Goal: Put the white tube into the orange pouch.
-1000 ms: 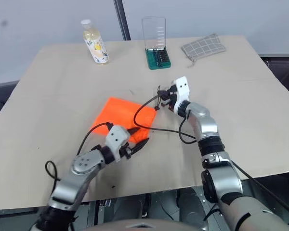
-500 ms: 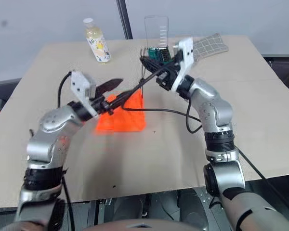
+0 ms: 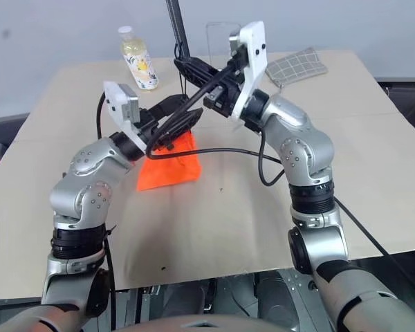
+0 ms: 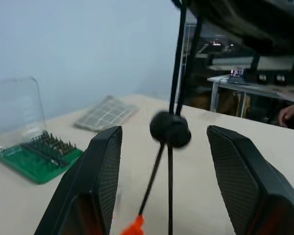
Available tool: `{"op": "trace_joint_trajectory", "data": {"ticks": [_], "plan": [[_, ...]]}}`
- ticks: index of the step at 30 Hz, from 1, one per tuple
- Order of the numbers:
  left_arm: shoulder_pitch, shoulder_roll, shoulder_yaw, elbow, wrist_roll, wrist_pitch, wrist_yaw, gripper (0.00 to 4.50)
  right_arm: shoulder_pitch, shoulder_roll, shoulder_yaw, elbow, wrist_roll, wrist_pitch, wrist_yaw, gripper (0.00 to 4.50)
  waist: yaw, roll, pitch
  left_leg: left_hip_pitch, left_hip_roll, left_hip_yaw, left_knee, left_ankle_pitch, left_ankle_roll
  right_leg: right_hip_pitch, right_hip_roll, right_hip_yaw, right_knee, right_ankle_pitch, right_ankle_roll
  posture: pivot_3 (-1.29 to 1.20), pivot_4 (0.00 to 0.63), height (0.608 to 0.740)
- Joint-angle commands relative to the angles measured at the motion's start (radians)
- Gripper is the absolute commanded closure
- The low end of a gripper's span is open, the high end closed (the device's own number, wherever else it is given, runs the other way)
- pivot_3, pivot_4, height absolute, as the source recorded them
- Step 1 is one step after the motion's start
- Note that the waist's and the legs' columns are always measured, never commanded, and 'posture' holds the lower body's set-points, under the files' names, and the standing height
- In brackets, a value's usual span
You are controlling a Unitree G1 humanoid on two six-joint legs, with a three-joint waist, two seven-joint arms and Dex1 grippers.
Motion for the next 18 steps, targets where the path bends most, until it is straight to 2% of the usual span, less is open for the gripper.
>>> {"op": "trace_joint_trajectory", "data": {"ticks": [1,8,11,13,15,18], "plan": [[-0.040,-0.015,0.025,-0.014,-0.036,0.001,0.020,1.63,-0.009,0.006,0.015,-0.060,0.017,-0.006,-0.004,4.50,0.000,0.000,0.000,0.000,0.000,0.000,0.000,0.000,0.000,0.000,0.000,0.000,0.000,0.000,0.000,0.00,0.150,0.740],[-0.056,-0.020,0.023,-0.002,-0.039,-0.011,0.019,1.63,-0.003,0.005,0.031,-0.060,0.010,-0.011,-0.009,4.50,-0.002,0.000,0.000,0.000,0.000,0.000,0.000,0.000,0.000,0.000,0.000,0.000,0.000,0.000,0.000,0.00,0.150,0.740],[-0.050,-0.024,0.022,0.003,-0.042,-0.016,0.012,2.35,-0.003,0.005,0.032,-0.061,0.010,-0.011,-0.011,4.50,-0.002,0.000,0.000,0.000,0.000,0.000,0.000,0.000,0.000,0.000,0.000,0.000,0.000,0.000,0.000,0.00,0.150,0.740],[-0.043,-0.023,0.019,0.006,-0.039,-0.022,0.009,3.46,-0.003,0.005,0.033,-0.065,0.012,-0.011,-0.013,4.50,-0.002,0.000,0.000,0.000,0.000,0.000,0.000,0.000,0.000,0.000,0.000,0.000,0.000,0.000,0.000,0.00,0.150,0.740],[-0.036,-0.022,0.016,0.007,-0.034,-0.026,0.008,4.25,-0.002,0.004,0.033,-0.069,0.014,-0.009,-0.015,4.50,-0.002,0.000,0.000,0.000,0.000,0.000,0.000,0.000,0.000,0.000,0.000,0.000,0.000,0.000,0.000,0.00,0.150,0.740],[-0.027,-0.019,0.016,0.013,-0.027,-0.028,0.011,4.28,-0.005,0.002,0.030,-0.070,0.016,-0.011,-0.018,4.50,-0.002,0.000,0.000,0.000,0.000,0.000,0.000,0.000,0.000,0.000,0.000,0.000,0.000,0.000,0.000,0.00,0.150,0.740]]}}
